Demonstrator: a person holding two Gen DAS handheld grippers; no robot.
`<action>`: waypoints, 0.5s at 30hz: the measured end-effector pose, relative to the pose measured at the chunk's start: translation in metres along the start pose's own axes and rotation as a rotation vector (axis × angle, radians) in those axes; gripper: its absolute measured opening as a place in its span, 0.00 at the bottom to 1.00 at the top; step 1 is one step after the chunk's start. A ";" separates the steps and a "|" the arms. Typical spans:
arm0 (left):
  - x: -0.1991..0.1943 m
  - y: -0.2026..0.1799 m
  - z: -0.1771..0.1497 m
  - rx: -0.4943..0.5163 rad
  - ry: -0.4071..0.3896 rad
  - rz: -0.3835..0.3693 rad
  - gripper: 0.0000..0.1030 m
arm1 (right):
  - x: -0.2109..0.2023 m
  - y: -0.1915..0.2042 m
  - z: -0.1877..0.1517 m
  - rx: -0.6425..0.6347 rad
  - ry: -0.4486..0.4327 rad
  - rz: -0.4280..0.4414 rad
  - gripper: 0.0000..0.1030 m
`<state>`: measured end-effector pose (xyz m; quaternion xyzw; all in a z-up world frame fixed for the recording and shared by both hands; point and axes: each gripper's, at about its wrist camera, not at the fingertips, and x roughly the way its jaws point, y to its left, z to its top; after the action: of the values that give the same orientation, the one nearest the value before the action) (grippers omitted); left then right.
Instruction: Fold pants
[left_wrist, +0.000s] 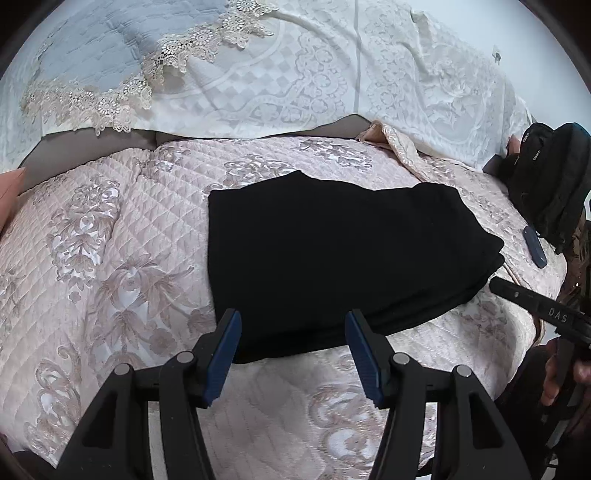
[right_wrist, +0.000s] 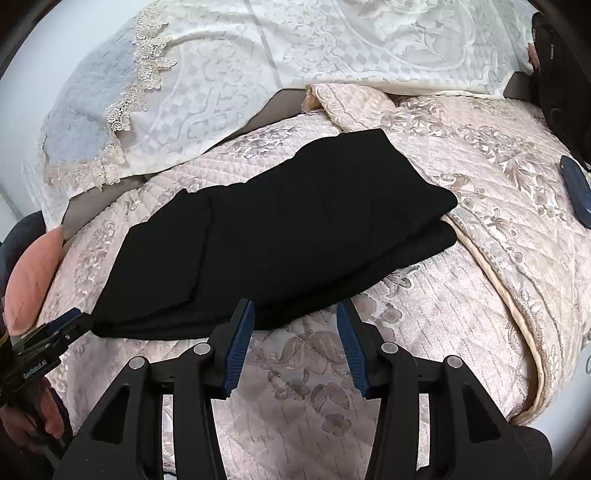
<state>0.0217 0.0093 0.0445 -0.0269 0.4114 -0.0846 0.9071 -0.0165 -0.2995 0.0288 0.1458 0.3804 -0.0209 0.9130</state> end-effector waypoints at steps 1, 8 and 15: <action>0.000 -0.002 0.000 0.000 0.000 -0.003 0.59 | 0.000 0.001 0.000 -0.003 0.001 0.000 0.46; 0.001 -0.008 0.000 0.006 0.005 -0.008 0.59 | 0.002 -0.004 0.000 0.005 0.007 -0.005 0.46; 0.004 -0.007 0.000 0.009 0.010 -0.003 0.59 | 0.003 -0.013 0.000 0.025 0.007 -0.019 0.48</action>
<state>0.0234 0.0012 0.0425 -0.0229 0.4155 -0.0878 0.9050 -0.0159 -0.3113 0.0232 0.1534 0.3849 -0.0339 0.9095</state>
